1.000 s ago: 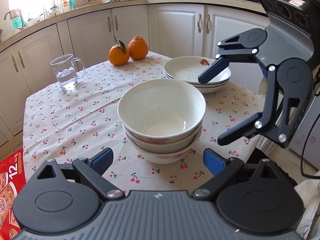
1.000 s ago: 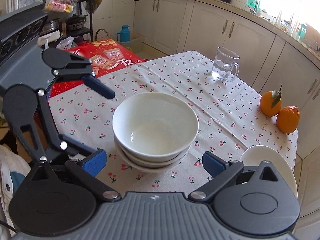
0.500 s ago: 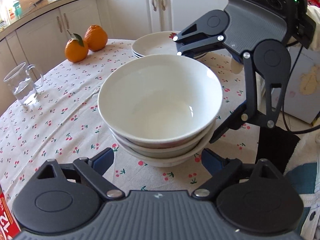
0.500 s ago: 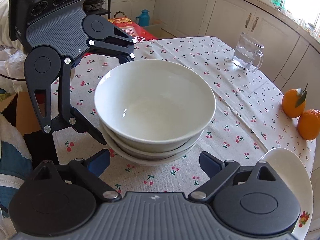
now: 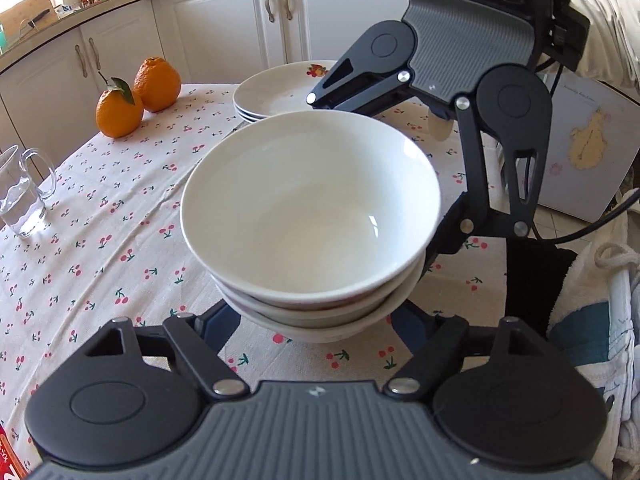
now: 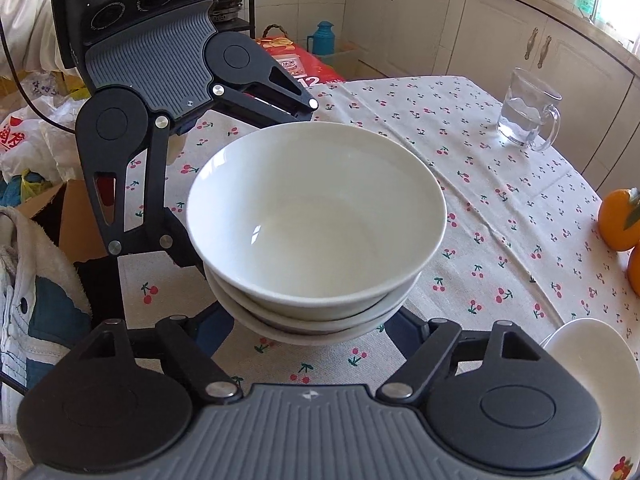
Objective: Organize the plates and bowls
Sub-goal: 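Grip the bowl stack from opposite sides with the left and right grippers, then lift the bowl stack with both grippers and lower it onto the plate stack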
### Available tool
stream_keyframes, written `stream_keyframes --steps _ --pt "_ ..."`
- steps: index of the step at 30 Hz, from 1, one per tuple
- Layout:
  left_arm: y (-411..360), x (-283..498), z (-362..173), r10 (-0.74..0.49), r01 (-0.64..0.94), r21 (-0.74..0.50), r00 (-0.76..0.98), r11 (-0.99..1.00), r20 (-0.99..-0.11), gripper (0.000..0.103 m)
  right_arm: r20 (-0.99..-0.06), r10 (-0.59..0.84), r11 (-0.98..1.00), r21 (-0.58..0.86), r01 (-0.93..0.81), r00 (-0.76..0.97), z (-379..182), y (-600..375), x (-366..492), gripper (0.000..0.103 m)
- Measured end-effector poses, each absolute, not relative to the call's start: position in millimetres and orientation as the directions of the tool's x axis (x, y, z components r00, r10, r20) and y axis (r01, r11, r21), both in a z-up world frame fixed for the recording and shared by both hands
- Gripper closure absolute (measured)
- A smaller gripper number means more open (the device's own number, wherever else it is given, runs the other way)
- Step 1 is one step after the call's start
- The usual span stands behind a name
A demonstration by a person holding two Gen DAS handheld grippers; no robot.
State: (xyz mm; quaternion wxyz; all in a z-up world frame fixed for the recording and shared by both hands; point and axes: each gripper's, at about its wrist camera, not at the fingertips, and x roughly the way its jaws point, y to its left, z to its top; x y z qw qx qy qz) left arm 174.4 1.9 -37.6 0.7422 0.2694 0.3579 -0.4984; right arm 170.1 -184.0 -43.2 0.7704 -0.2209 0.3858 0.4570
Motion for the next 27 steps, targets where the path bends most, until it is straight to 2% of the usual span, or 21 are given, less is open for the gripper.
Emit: stream_keyframes --steps 15,27 --pt "-10.2 166.7 -23.4 -0.543 0.932 0.092 0.283 0.352 -0.791 0.022 -0.792 0.541 0.499 0.029 -0.866 0.285 -37.1 -191.4 171.6 0.018" --pt "-62.8 184.3 -7.0 -0.573 0.944 0.114 0.282 0.311 -0.77 0.022 -0.79 0.506 0.533 -0.028 -0.845 0.345 -14.9 -233.2 164.9 0.018"
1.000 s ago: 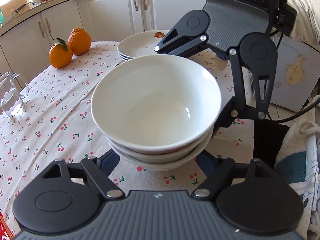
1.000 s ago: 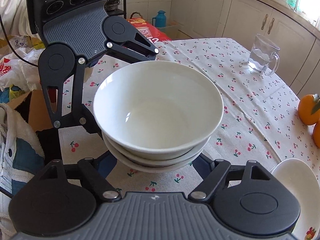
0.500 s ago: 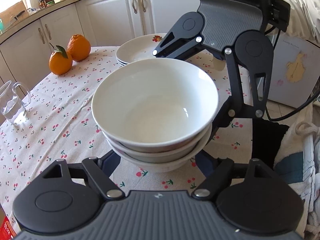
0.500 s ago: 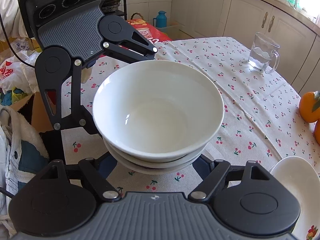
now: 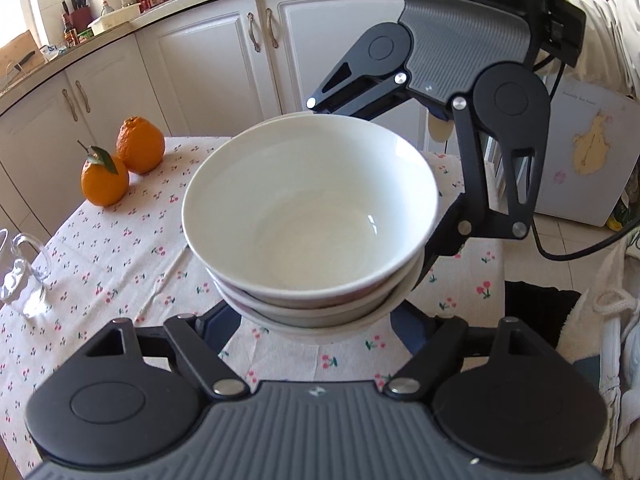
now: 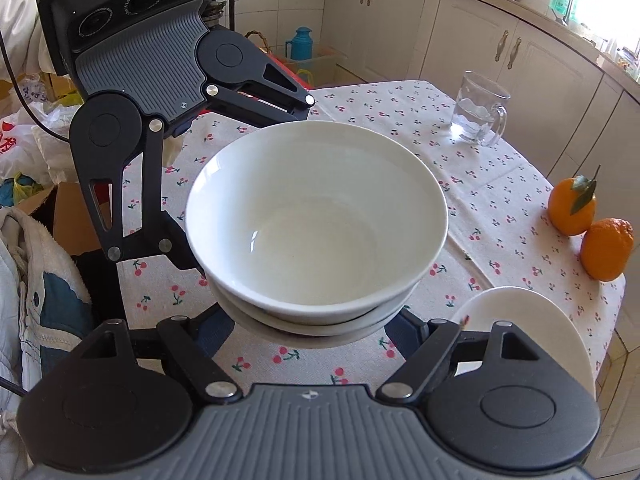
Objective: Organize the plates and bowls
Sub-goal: 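Lift the bowl stack with both grippers and lower it onto the plate stack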
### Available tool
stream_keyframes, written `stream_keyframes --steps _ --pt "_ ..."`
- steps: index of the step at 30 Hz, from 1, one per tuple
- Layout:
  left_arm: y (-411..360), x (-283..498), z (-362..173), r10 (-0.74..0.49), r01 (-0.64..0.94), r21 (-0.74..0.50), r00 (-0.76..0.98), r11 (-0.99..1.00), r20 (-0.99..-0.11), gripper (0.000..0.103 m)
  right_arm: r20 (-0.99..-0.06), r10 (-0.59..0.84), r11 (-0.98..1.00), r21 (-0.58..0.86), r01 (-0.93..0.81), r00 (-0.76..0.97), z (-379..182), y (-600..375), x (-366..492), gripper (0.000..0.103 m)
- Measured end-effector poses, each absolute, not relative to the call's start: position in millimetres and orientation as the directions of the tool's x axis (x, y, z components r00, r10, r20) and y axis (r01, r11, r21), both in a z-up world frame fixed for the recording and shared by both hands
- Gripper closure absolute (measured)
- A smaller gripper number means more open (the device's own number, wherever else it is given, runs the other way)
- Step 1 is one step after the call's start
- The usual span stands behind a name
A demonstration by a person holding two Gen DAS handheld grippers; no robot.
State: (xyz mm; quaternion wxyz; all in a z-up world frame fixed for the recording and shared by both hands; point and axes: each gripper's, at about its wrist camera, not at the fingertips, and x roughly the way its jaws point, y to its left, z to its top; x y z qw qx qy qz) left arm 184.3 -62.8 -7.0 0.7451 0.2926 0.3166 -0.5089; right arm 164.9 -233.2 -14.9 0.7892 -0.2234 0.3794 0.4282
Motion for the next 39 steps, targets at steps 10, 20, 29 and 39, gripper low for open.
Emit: stream_keyframes --steps 10,20,29,39 --pt "-128.7 217.9 -4.2 -0.615 0.961 0.133 0.259 0.244 -0.745 0.022 -0.792 0.451 0.6 -0.071 -0.797 0.41 -1.3 -297.6 182.6 0.018" --pt "-174.4 249.9 -24.5 -0.627 0.971 0.126 0.227 0.201 -0.745 0.022 -0.809 0.385 0.663 -0.092 -0.743 0.444 -13.8 -345.9 206.7 0.017" --pt "-186.8 258.4 -39.3 -0.616 0.975 0.108 0.205 0.192 -0.761 0.022 -0.825 0.368 0.685 -0.071 -0.725 0.429 -33.0 -357.5 218.0 0.017" --pt "-187.1 261.6 -40.1 -0.62 0.976 0.089 0.197 0.201 -0.759 0.021 -0.827 0.375 0.699 -0.044 -0.714 0.418 -37.4 -362.8 227.5 0.017"
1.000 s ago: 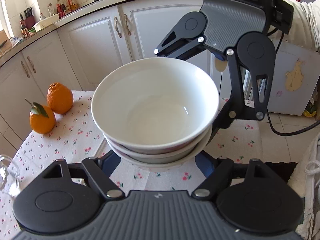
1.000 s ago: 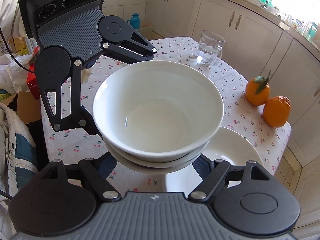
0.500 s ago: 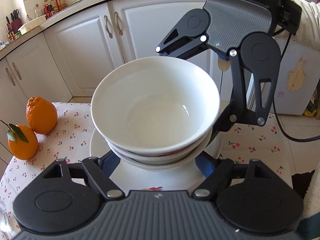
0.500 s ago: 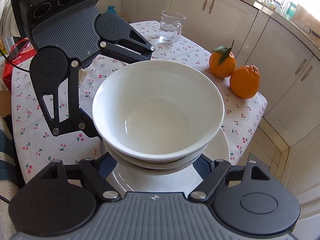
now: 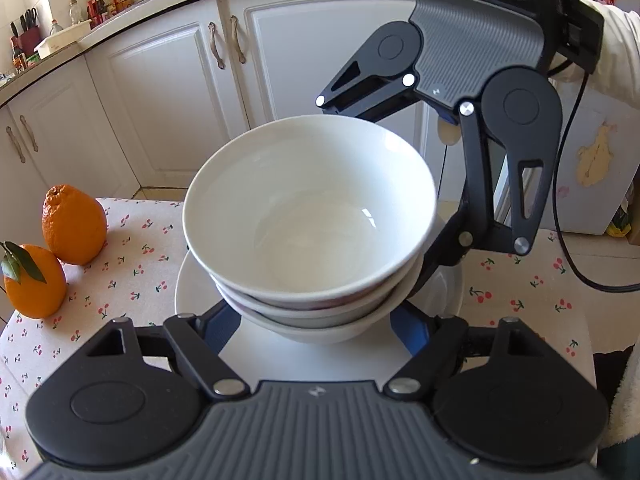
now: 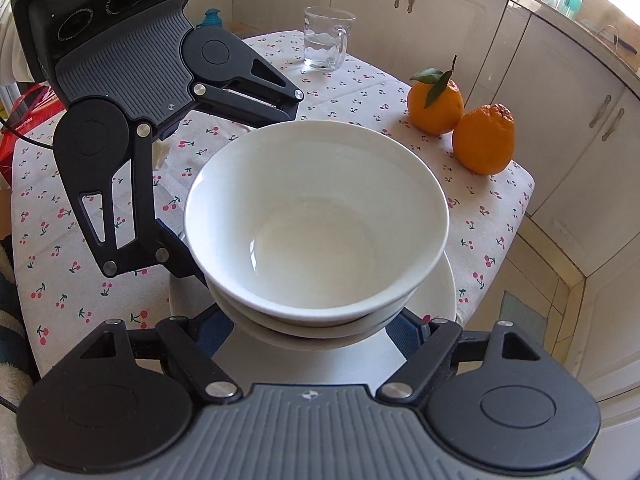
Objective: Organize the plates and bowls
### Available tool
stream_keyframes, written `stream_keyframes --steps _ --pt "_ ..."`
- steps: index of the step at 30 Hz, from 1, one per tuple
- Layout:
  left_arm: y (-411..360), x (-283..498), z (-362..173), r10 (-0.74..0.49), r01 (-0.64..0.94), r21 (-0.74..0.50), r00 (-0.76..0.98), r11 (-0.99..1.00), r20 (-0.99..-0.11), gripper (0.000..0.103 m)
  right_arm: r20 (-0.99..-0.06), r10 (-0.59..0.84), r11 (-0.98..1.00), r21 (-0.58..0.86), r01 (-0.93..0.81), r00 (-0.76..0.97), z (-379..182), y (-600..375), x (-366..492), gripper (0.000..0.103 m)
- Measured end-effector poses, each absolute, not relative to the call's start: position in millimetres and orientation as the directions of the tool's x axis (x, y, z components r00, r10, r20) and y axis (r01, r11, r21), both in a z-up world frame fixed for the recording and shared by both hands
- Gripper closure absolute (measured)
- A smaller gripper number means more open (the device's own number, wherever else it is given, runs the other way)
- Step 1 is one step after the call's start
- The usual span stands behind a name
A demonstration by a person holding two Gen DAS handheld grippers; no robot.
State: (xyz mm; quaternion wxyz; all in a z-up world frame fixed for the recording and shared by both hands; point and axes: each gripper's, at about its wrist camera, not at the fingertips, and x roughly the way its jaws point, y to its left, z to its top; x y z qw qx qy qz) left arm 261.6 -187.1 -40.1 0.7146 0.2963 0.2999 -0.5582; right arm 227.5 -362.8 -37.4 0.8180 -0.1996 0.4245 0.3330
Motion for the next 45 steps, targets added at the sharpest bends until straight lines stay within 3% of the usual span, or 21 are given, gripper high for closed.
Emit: stream_keyframes --steps 8,11,14,18,24,31,34,37,45 --pt "-184.3 251.0 -39.5 -0.623 0.962 0.148 0.263 0.23 -0.737 0.015 -0.825 0.38 0.724 -0.016 -0.69 0.418 -40.4 -366.3 230.6 0.016" --pt "-176.3 244.2 -36.6 -0.631 0.955 0.14 0.279 0.262 -0.724 0.011 -0.818 0.367 0.738 -0.034 -0.674 0.443 -36.5 -363.5 224.4 0.004" --pt "-163.7 228.4 -27.7 -0.634 0.927 0.168 0.353 0.334 -0.688 0.009 -0.798 0.36 0.77 -0.038 -0.637 0.484 -26.7 -363.3 210.7 0.0" --pt "-143.7 204.1 -7.5 -0.629 0.864 0.16 0.463 0.477 -0.624 0.003 -0.79 0.275 0.863 -0.048 -0.503 0.548 -14.1 -357.6 185.6 0.0" --pt "-118.3 171.6 25.1 -0.573 0.703 0.104 0.648 0.703 -0.502 0.0 -0.753 0.074 0.984 -0.051 -0.171 0.653 3.5 -346.1 146.7 0.0" --pt "-113.0 151.3 41.4 -0.357 0.496 0.138 0.766 0.857 -0.534 0.0 -0.655 -0.145 0.989 -0.071 0.131 0.741 28.1 -327.7 97.6 0.0" --pt "-108.1 144.8 44.0 -0.327 0.455 0.104 0.764 0.884 -0.556 0.0 -0.62 -0.186 0.98 -0.066 0.186 0.762 35.7 -320.3 85.2 0.0" --pt "-103.2 138.5 47.8 -0.341 0.449 0.064 0.756 0.891 -0.559 0.0 -0.607 -0.193 0.977 -0.047 0.208 0.771 41.0 -317.1 78.7 0.0" --pt "-102.4 125.0 53.8 -0.279 0.39 0.111 0.804 0.914 -0.525 0.001 -0.583 -0.186 0.979 -0.046 0.196 0.791 50.0 -303.1 65.3 0.0"
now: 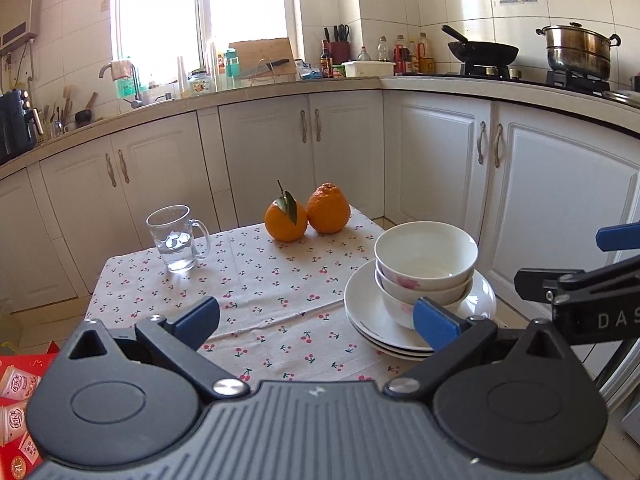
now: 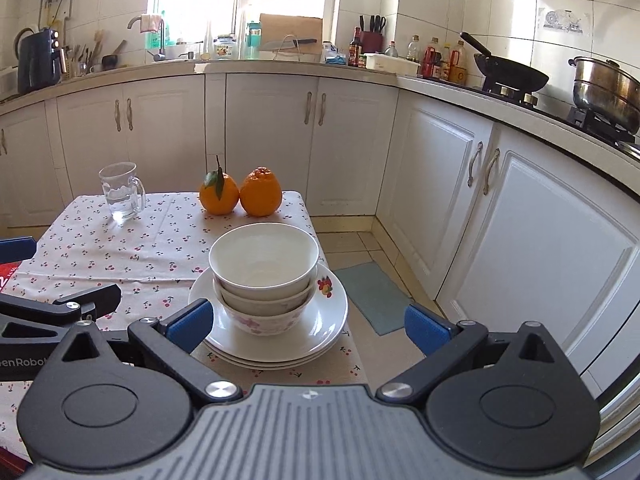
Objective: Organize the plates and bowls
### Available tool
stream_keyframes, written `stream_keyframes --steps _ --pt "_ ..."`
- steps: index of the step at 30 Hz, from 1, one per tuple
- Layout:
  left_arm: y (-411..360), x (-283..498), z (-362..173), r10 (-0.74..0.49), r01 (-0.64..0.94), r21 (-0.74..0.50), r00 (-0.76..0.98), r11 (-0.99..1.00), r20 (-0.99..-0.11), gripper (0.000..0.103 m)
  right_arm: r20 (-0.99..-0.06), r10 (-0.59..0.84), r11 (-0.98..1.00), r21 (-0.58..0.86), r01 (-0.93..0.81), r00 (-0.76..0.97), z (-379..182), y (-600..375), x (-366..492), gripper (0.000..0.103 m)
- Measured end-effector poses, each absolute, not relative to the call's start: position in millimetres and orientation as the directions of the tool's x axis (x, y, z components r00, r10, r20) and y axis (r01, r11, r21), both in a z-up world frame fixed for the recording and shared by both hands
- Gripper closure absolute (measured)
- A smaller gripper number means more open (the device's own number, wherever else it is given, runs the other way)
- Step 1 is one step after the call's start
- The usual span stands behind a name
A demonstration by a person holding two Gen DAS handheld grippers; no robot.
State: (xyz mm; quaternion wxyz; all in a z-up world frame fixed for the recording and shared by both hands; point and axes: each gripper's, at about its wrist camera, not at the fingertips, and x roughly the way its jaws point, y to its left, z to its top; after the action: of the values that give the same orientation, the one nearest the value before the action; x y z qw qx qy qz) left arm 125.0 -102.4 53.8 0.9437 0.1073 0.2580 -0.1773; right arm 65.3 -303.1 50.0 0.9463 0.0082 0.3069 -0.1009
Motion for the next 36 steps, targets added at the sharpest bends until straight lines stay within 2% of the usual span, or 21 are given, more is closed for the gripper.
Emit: stream_keyframes --steps 36 --pt "-99.5 115.6 57.8 -0.233 0.337 0.109 0.818 0.935 -0.526 0.001 -0.572 -0.166 0.978 0.007 0.207 0.803 42.7 -304.0 54.3 0.0"
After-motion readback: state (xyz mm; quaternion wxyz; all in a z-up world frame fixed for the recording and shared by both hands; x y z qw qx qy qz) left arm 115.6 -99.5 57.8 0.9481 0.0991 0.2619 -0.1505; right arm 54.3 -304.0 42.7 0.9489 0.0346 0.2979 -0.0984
